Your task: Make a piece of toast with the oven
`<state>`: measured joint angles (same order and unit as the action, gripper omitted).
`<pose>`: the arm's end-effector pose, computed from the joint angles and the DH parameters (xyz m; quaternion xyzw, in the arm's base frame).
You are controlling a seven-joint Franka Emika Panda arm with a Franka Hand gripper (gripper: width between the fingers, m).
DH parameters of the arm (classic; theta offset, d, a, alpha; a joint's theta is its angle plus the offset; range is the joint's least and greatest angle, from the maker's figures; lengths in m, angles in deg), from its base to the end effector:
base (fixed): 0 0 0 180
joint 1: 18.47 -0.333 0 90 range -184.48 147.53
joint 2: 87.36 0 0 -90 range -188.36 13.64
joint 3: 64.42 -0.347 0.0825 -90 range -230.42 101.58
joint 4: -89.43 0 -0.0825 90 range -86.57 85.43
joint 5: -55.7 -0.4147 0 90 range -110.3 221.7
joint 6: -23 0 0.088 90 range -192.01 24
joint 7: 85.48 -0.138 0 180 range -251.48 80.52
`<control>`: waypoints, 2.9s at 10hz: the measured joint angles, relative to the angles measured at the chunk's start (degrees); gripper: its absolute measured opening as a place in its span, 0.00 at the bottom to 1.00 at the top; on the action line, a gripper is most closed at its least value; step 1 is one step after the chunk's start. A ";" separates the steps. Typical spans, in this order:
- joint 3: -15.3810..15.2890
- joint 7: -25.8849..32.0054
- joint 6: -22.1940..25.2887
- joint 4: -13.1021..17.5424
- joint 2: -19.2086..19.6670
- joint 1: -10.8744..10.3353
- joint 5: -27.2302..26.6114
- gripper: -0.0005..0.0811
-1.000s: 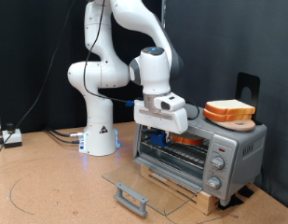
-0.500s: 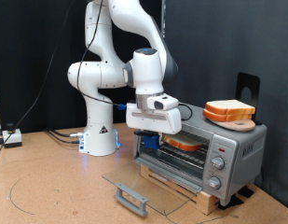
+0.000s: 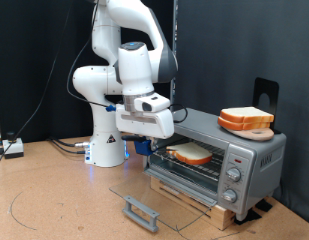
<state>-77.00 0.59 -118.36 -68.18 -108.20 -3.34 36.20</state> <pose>0.3967 -0.0193 0.3076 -0.8258 -0.5579 -0.0795 0.0228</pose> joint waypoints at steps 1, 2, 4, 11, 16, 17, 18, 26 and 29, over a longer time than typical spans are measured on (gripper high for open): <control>0.80 0.15 1.44 0.75 -0.08 1.09 0.78 0.48; 1.63 0.29 2.69 1.51 -0.08 1.84 0.93 0.48; 4.24 1.48 1.25 2.38 -0.07 2.25 -2.86 0.48; 10.83 6.85 17.16 8.67 -2.46 1.93 -12.83 0.48; 12.69 6.24 24.40 13.15 -4.71 2.65 -11.31 0.48; 12.68 6.49 24.71 12.91 -4.73 2.24 -14.20 0.48; 12.59 7.32 27.05 12.76 -4.97 1.16 -16.16 0.48; 3.39 5.14 33.49 6.85 -11.65 -5.41 -17.79 0.48; -1.59 2.07 31.86 3.73 -15.09 -7.83 -21.71 0.48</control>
<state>-78.59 2.65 -86.51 -64.44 -123.29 -11.17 14.50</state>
